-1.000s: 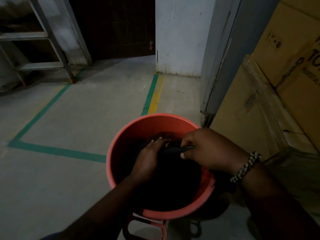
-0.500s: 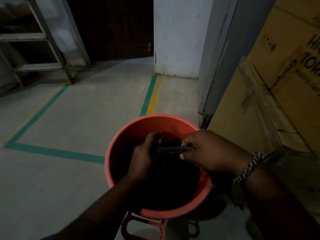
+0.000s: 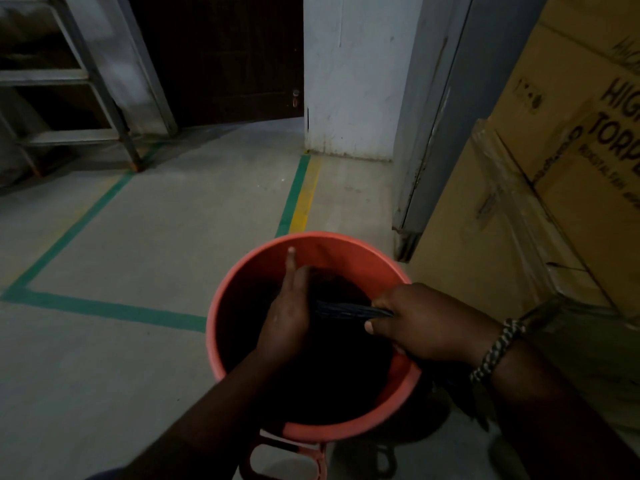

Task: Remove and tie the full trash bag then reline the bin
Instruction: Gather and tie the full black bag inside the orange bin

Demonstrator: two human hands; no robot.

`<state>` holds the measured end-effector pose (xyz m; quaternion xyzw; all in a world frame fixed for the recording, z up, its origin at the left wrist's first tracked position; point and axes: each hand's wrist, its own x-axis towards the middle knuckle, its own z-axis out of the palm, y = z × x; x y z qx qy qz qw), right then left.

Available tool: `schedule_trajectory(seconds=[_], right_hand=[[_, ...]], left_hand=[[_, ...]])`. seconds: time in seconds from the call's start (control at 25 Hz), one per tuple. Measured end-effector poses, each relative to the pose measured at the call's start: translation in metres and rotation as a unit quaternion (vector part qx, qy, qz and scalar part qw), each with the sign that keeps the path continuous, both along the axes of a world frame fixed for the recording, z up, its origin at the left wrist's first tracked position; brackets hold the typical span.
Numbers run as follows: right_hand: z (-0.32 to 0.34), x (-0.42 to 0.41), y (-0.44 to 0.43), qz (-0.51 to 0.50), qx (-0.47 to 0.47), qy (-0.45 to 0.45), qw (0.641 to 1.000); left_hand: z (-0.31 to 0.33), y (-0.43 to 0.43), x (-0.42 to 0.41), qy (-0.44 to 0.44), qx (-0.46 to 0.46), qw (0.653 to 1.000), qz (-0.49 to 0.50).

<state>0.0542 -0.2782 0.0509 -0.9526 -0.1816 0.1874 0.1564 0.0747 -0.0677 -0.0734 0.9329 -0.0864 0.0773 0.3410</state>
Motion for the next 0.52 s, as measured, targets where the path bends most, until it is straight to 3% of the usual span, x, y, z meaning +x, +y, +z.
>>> schedule_trajectory(seconds=[0.2,0.4,0.52], right_hand=[[-0.002,-0.001,-0.004,-0.008,0.002,0.018,1.000],[-0.004,0.002,-0.003,0.005,0.004,0.019,1.000],[-0.004,0.007,-0.004,0.006,0.012,0.015,1.000]], left_hand=[[-0.009,0.000,0.009,-0.006,0.024,0.999,-0.035],[0.000,0.001,0.004,-0.001,-0.095,0.995,0.010],[0.004,0.003,0.000,-0.019,-0.096,0.995,-0.008]])
